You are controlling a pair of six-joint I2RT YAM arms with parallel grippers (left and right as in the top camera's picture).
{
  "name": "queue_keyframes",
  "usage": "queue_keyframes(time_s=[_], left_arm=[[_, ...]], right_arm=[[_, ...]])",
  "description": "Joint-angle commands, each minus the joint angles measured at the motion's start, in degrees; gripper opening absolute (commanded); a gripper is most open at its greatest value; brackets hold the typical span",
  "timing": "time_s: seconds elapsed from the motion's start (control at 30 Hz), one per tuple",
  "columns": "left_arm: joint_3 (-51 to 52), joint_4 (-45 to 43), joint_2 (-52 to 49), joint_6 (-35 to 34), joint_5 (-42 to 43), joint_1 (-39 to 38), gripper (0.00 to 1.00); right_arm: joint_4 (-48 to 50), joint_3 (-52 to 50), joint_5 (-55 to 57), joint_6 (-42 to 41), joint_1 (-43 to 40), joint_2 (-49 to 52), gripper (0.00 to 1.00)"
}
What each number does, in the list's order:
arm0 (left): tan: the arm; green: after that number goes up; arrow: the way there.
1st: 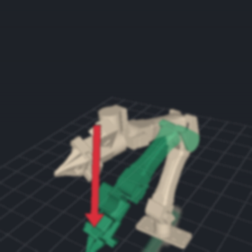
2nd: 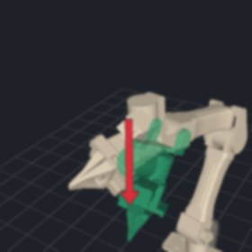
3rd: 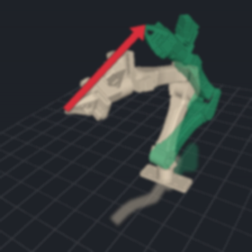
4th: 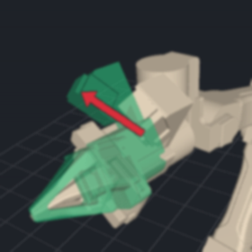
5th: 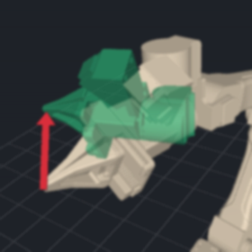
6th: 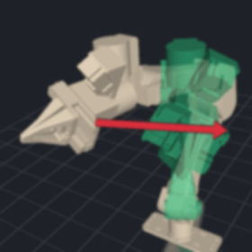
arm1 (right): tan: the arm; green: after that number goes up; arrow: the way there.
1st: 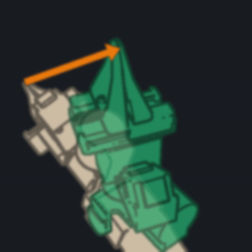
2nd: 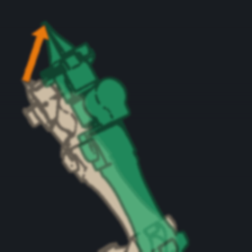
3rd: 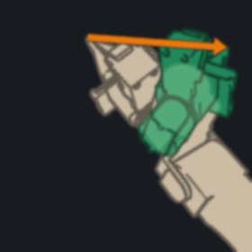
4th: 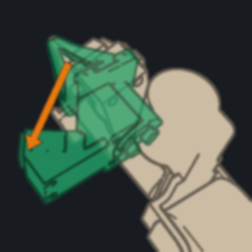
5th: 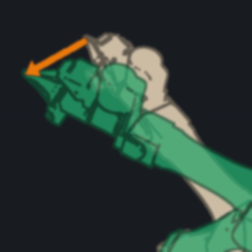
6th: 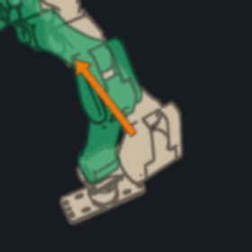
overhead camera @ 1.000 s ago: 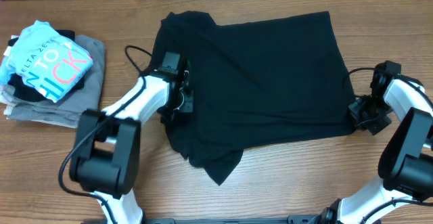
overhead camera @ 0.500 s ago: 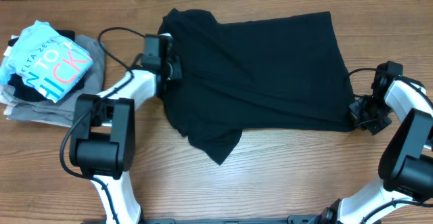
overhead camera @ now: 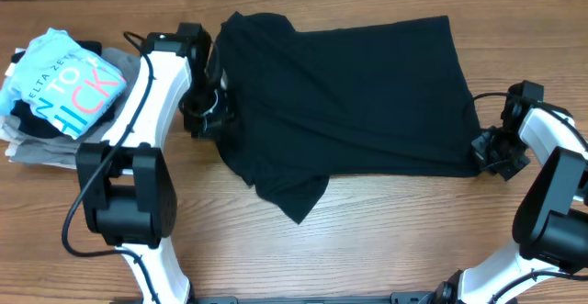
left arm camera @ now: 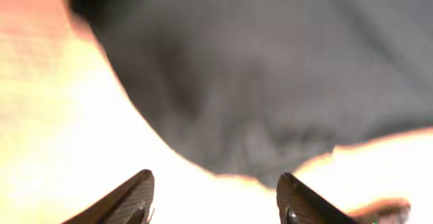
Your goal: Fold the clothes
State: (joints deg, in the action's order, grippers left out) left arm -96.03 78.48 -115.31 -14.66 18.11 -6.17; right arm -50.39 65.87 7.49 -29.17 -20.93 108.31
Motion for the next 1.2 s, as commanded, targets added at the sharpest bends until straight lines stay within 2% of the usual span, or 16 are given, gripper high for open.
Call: queue_keyframes(time_s=[0.0,0.17,0.23,0.4,0.43,0.6,0.67,0.83,0.9,0.93,1.0,1.03,1.17], left_arm=[[3.58,2.01,4.48,-0.02,3.74,-4.92,0.6],[16.37,-7.56,14.01,-7.26,-0.22,-12.13,0.63],[23.1,-12.48,17.81,-12.5,-2.99,-14.73,0.64],[38.12,-22.05,22.08,-19.96,-3.93,-17.11,0.63],[42.53,-26.69,22.08,-22.05,-5.7,-17.11,0.63],[50.82,-43.76,21.86,-22.64,-6.47,-17.11,0.63],[52.41,-49.35,21.84,-21.92,-7.45,-17.09,0.67],[52.72,-53.55,21.84,-20.9,-8.24,-17.11,0.68],[52.72,-53.4,21.84,-20.92,-8.22,-17.11,0.61],[52.72,-52.96,21.84,-20.92,-8.22,-17.11,0.43],[52.72,-51.76,21.84,-20.92,-8.0,-17.11,0.16],[52.72,-50.71,21.84,-20.92,-7.98,-17.09,0.05],[52.68,-44.33,22.03,-20.9,-7.65,-17.09,0.04]], right_arm=[[1.22,-2.01,-3.72,1.36,0.83,2.69,0.08],[0.9,-2.01,-3.78,1.97,0.83,2.69,0.08],[0.83,-2.01,-3.78,1.97,0.83,2.69,0.08],[0.79,-2.01,-3.8,1.97,0.83,2.69,0.08],[0.79,-2.01,-3.82,1.97,0.83,2.69,0.08],[0.74,-2.01,-4.26,1.97,0.83,2.69,0.09],[0.63,-2.01,-4.24,1.97,0.83,2.69,0.08],[0.68,-2.01,-4.22,1.97,0.83,2.69,0.09],[0.7,-2.01,-4.22,1.97,0.83,2.69,0.09],[0.74,-2.01,-4.22,1.97,0.83,2.69,0.09],[0.76,-2.01,-4.22,1.97,0.83,2.69,0.09],[0.76,-2.01,-4.22,1.97,0.83,2.69,0.09],[0.59,-2.01,-4.24,1.97,0.83,2.69,0.09]])
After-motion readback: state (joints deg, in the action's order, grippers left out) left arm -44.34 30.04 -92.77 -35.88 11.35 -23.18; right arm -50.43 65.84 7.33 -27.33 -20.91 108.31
